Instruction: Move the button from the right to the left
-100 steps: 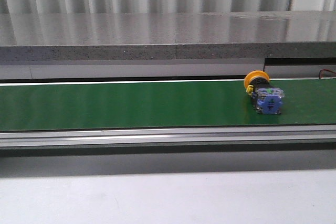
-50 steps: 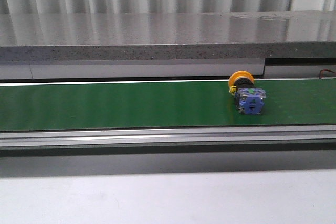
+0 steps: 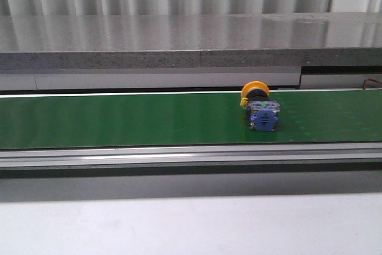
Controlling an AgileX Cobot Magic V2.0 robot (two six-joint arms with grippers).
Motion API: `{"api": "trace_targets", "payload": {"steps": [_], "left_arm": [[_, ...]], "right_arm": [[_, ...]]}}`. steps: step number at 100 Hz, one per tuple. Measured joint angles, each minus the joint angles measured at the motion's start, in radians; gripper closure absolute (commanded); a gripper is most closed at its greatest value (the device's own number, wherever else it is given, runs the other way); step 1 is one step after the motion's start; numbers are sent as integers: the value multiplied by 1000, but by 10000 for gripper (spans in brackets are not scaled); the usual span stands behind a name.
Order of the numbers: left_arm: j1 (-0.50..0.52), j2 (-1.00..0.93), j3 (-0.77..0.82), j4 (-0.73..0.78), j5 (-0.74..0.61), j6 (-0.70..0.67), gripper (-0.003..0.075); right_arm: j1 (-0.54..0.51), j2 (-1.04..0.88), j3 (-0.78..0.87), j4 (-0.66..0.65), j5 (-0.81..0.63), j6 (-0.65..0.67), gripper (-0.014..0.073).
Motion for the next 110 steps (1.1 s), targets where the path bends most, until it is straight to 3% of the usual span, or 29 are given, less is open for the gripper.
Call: {"api": "trace_targets", "payload": {"steps": [26, 33, 47, 59, 69, 110], "left_arm": [[0, 31, 0, -2, 31, 0, 736], [0, 31, 0, -2, 31, 0, 696], [0, 31, 0, -4, 31, 0, 461], [0, 31, 0, -4, 31, 1, 155], [0, 31, 0, -4, 31, 1, 28], [-1, 32, -2, -43, 32, 1, 52]], "right_arm": [[0, 0, 0, 0, -1, 0, 660], [0, 0, 0, 0, -1, 0, 660], [0, 0, 0, 0, -1, 0, 660], [0, 0, 0, 0, -1, 0, 660], [0, 0, 0, 0, -1, 0, 660], [0, 0, 0, 0, -1, 0, 660]]}}
